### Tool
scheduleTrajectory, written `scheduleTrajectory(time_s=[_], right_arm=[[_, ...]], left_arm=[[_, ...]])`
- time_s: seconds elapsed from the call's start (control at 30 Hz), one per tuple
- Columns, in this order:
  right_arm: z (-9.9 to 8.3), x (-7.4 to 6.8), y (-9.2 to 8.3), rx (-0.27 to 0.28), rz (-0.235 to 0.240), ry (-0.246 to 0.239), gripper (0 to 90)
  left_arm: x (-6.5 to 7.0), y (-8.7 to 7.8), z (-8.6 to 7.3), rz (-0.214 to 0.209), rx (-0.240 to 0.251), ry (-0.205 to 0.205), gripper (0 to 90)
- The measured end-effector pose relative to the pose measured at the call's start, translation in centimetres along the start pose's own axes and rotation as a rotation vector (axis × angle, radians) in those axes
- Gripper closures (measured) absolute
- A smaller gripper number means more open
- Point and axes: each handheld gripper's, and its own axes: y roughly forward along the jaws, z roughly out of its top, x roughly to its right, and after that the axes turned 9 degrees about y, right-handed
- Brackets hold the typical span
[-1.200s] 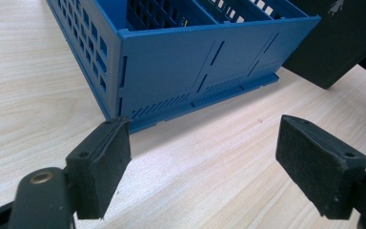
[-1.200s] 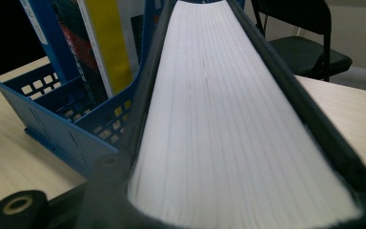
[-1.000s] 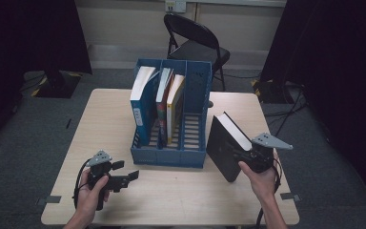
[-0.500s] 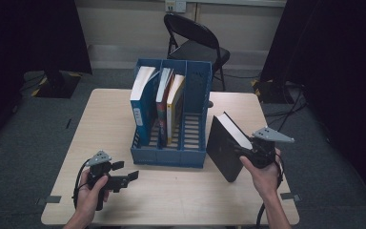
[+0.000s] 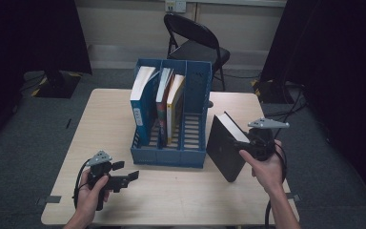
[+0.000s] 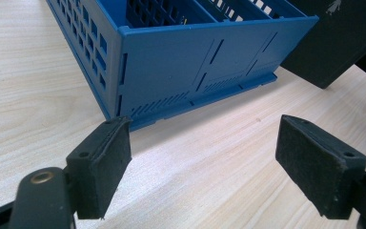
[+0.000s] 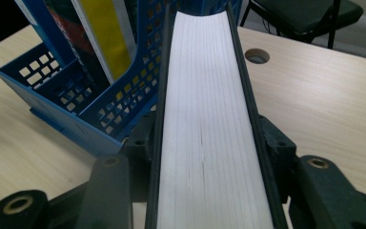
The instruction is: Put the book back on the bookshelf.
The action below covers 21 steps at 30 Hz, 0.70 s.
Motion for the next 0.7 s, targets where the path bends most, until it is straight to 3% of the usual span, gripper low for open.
scheduleTrajectory(time_s=[0.23, 0.7], right_arm=[[1.6, -0.4, 0.2, -0.084, -0.016, 0.021, 49.7], [4.2, -1.1, 1.9, -0.293, -0.050, -0.012, 50.0]], left_arm=[[0.2, 0.1, -0.1, -0.007, -0.008, 0.003, 19.2], [0.4, 0.4, -0.2, -0.013, -0.022, 0.008, 19.2]])
